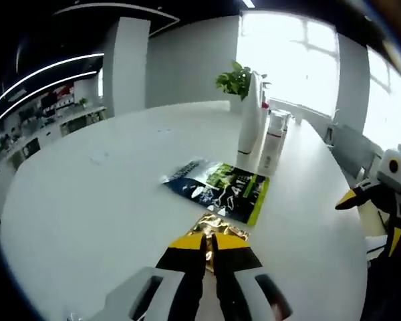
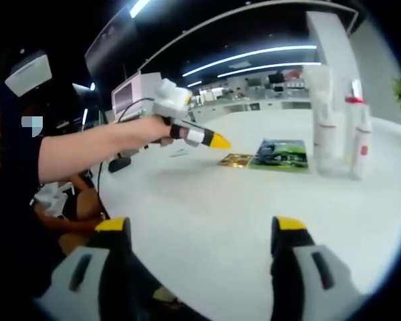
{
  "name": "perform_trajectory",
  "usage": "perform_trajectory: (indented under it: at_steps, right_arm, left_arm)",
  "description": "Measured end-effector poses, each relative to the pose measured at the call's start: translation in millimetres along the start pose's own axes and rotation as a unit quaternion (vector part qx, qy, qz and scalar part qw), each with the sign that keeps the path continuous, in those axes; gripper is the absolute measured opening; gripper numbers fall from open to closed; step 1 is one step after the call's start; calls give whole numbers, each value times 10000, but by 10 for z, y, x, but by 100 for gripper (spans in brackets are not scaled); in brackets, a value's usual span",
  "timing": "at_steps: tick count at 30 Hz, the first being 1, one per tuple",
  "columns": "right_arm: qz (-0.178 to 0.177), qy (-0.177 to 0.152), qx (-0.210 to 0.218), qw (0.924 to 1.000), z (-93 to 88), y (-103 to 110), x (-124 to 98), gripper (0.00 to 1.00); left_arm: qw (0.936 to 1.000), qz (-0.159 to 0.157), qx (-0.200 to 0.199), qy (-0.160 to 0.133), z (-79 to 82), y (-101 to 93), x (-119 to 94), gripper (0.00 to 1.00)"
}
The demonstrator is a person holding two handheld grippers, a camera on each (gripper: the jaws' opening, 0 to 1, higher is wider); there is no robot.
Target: Arrange the skincare products in the storage area until every visible bottle or jar stands upright without overlapping.
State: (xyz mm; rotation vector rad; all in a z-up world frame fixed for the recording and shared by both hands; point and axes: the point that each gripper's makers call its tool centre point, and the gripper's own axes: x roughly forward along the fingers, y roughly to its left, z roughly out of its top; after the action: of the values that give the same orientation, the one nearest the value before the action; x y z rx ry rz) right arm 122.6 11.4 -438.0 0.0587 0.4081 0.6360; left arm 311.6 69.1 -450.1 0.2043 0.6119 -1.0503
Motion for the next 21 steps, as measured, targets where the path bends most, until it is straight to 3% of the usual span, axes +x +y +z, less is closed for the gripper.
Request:
perform_trajectory:
  at_steps: [16,21]
  right_arm:
    - [30,54,-119,9999,55,95,57,87]
    - [70,55,-132,9999,74,129,96,87]
  left_arm:
    - [9994,-164,167,-254,-55,-73,-130,20]
    - [9992,-188,279,-217,-85,-82,-163,33]
